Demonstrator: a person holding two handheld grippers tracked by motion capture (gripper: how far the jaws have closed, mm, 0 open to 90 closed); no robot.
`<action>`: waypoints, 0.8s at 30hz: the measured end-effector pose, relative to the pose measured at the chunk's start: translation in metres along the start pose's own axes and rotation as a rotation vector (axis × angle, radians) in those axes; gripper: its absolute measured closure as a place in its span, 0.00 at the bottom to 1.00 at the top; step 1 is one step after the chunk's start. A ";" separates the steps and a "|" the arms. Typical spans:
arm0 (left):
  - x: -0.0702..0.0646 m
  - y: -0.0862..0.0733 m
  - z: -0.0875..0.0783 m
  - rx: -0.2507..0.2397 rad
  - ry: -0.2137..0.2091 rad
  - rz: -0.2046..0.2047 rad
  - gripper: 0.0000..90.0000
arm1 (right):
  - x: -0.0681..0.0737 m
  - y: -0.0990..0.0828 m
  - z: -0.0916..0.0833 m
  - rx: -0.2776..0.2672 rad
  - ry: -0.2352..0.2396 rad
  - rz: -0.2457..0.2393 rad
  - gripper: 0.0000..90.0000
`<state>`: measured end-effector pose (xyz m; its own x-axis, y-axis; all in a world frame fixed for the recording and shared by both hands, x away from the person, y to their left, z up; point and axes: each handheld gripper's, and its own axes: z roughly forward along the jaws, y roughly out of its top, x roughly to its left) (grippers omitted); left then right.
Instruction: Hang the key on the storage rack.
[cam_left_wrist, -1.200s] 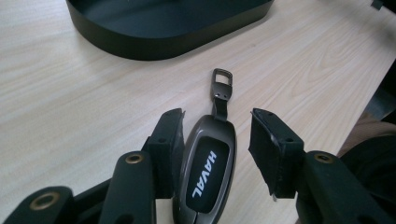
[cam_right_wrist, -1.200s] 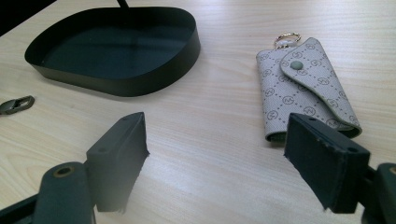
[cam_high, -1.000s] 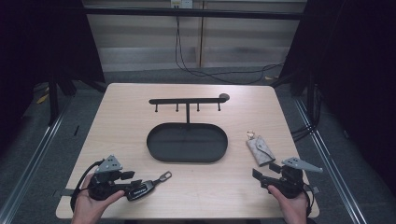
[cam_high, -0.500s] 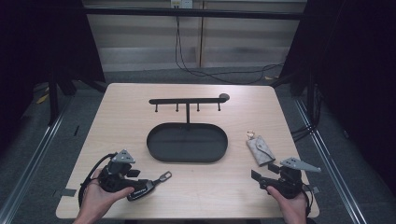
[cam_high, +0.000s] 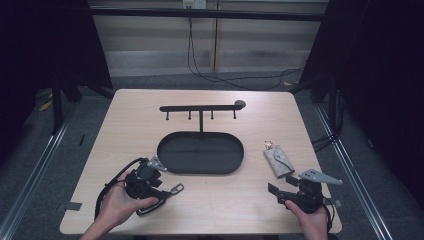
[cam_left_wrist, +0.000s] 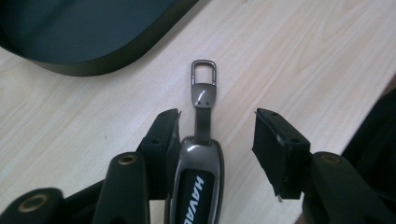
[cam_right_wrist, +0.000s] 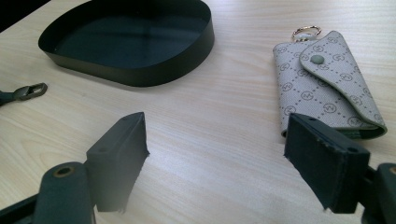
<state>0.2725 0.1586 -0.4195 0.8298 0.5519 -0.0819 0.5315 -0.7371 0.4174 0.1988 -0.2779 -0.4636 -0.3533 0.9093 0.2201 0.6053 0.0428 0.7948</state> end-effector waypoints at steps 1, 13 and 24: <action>0.000 0.001 0.002 0.000 0.000 -0.008 0.57 | 0.000 0.000 0.000 0.001 0.001 -0.001 0.23; 0.012 0.015 0.031 0.038 -0.042 -0.035 0.59 | 0.002 0.000 0.003 0.024 0.003 -0.010 0.23; 0.014 0.021 0.044 0.108 -0.047 0.000 0.64 | 0.001 0.000 0.004 0.040 0.002 -0.002 0.23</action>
<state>0.3027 0.1334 -0.4514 0.8358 0.5346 -0.1252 0.5442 -0.7765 0.3178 0.2011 -0.2754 -0.4660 -0.3561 0.9081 0.2201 0.6326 0.0610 0.7721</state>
